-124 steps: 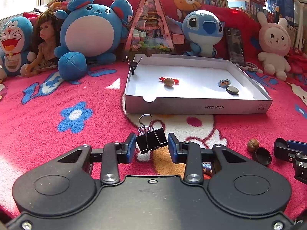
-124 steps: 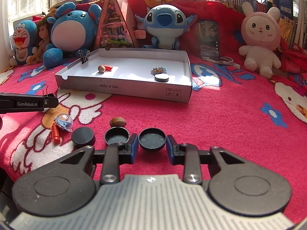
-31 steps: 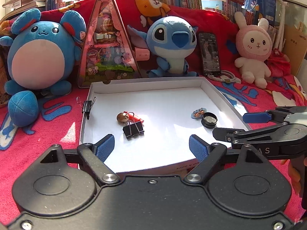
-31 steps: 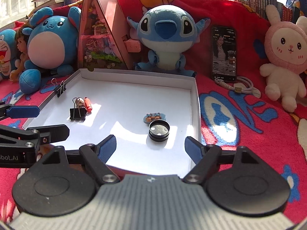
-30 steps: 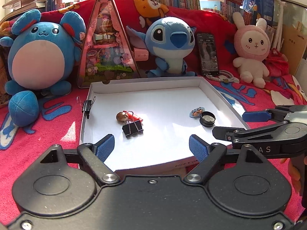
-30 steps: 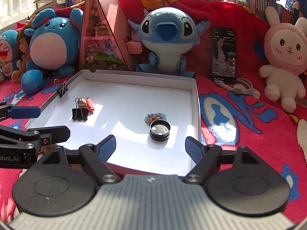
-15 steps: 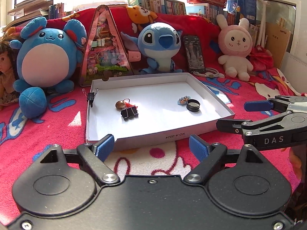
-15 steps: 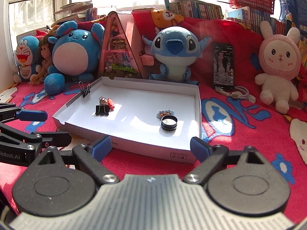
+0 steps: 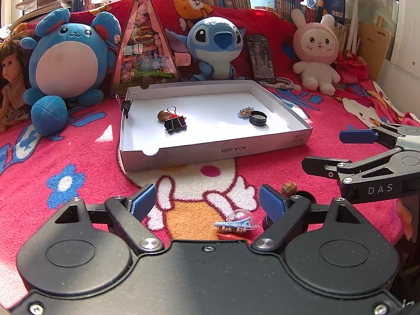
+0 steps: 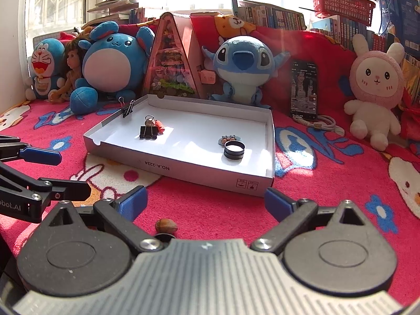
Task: Organize rigid objects
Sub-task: 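Withdraw both tools from the box toward the remaining objects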
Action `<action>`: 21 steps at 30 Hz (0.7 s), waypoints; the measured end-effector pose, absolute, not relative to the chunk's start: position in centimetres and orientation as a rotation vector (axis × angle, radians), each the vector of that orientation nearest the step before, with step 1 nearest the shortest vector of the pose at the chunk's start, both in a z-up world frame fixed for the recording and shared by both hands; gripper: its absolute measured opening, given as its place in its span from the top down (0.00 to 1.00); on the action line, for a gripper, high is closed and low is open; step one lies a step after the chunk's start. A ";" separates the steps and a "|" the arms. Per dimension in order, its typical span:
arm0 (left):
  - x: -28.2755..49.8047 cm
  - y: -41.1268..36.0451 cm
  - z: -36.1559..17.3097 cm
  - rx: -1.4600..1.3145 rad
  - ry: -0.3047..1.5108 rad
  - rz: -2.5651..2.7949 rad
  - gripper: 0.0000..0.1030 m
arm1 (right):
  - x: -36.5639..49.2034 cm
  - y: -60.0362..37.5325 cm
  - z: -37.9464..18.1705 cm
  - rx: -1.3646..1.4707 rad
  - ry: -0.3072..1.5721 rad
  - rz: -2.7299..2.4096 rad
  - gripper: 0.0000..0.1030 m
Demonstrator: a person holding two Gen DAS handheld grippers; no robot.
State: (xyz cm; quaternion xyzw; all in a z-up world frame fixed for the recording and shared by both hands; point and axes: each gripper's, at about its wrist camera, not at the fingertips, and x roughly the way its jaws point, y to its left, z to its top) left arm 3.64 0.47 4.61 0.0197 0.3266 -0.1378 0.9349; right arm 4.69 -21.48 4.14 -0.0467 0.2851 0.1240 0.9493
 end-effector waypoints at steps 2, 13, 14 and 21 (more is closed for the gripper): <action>3.3 0.5 4.3 0.044 0.674 -0.280 0.18 | 4.3 -21.6 3.8 -0.092 0.584 0.250 0.03; 1.5 0.8 3.0 0.057 0.705 -0.281 0.18 | 3.0 -22.0 2.1 -0.095 0.621 0.223 0.03; 1.5 0.8 2.9 0.056 0.711 -0.282 0.20 | 3.0 -22.0 2.0 -0.095 0.624 0.221 0.03; 1.1 0.7 2.4 0.042 0.738 -0.308 0.30 | 2.4 -21.8 1.4 -0.094 0.647 0.232 0.03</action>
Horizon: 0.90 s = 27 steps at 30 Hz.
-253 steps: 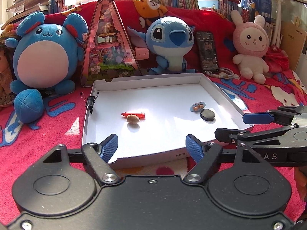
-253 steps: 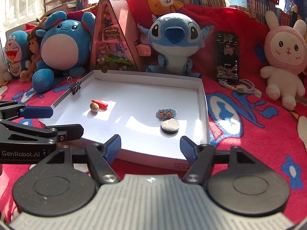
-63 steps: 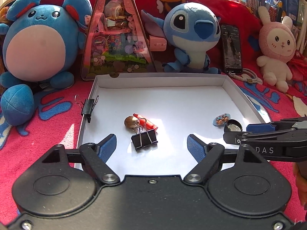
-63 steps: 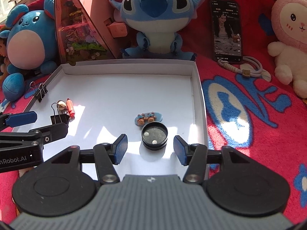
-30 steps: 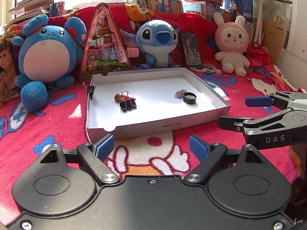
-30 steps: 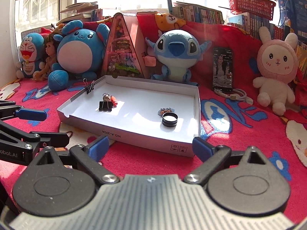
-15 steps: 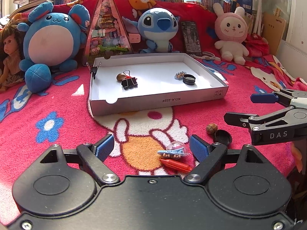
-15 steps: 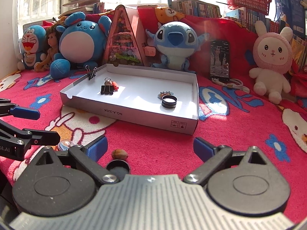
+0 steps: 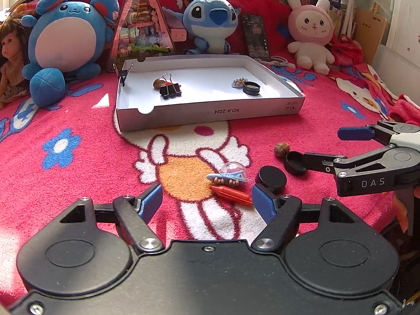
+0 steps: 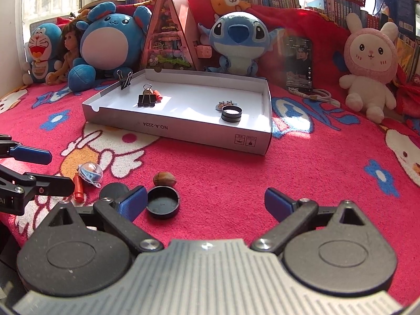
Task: Organize rigid objects
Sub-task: 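Withdraw both tools from the box toward the remaining objects, then grasp the red marker with the left tool while the right tool grasps the second black cap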
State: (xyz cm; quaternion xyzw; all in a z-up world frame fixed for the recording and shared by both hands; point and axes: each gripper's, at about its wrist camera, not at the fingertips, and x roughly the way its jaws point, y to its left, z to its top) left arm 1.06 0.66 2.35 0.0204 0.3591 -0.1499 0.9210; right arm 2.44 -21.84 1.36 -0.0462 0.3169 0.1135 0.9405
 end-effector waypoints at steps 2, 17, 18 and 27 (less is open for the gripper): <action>0.9 0.4 2.2 0.053 0.738 -0.314 0.31 | 2.3 -21.7 1.2 -0.096 0.652 0.238 0.03; 0.3 -1.1 1.3 0.111 0.738 -0.338 0.47 | 1.9 -20.3 0.3 -0.138 0.670 0.276 0.10; 0.3 -1.2 1.3 0.111 0.737 -0.339 0.48 | 1.9 -20.2 0.2 -0.139 0.671 0.276 0.11; 0.7 -1.3 1.2 0.093 0.733 -0.334 0.55 | 1.9 -19.7 0.1 -0.142 0.667 0.288 0.22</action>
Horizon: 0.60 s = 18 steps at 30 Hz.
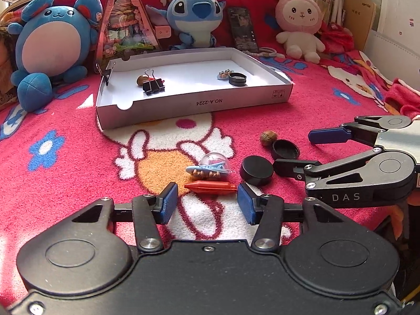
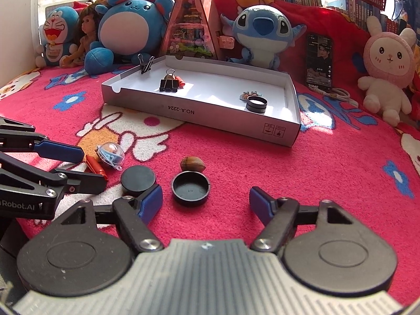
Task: Organize rigid objects
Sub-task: 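Grasp the red marker with the left tool while the right tool grasps the second black cap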
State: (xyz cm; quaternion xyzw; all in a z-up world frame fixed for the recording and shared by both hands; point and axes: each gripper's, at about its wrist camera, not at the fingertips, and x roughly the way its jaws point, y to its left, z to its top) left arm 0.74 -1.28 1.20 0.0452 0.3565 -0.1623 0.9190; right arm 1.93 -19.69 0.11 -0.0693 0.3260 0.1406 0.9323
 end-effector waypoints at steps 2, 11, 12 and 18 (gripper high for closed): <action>0.9 -1.4 1.0 0.102 0.727 -0.327 0.58 | 2.0 -19.6 0.0 -0.135 0.669 0.287 0.24; 1.0 -1.8 0.8 0.120 0.714 -0.315 0.59 | 2.2 -19.1 0.0 -0.130 0.662 0.294 0.34; 1.0 -1.8 0.8 0.119 0.714 -0.315 0.59 | 2.2 -19.1 0.0 -0.128 0.662 0.295 0.35; 1.0 -1.7 0.9 0.114 0.717 -0.313 0.59 | 2.1 -19.1 0.1 -0.110 0.655 0.286 0.63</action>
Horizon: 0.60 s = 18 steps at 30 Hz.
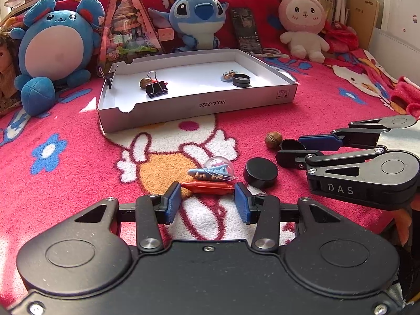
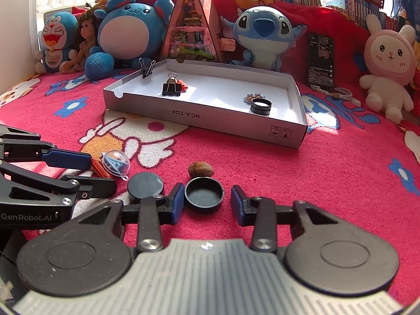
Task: Organize rigid objects
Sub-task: 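Grasp the red marker with the left tool while the right tool grasps the second black cap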
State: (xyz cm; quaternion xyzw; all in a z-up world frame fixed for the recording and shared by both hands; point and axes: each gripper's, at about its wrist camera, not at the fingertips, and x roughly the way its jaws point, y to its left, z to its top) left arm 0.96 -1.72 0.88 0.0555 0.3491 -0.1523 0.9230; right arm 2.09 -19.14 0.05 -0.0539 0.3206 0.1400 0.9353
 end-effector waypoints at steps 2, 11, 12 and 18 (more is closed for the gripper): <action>1.0 -1.6 1.0 0.107 0.718 -0.309 0.59 | 2.1 -19.2 0.1 -0.103 0.655 0.283 0.63; 1.2 -1.1 1.4 0.085 0.725 -0.289 0.59 | 1.9 -19.3 0.3 -0.108 0.648 0.273 0.63; 1.2 -1.0 1.4 0.084 0.725 -0.287 0.59 | 1.9 -19.3 0.3 -0.107 0.649 0.272 0.63; 1.1 -0.9 1.6 0.071 0.727 -0.283 0.59 | 1.7 -19.3 0.3 -0.104 0.644 0.270 0.63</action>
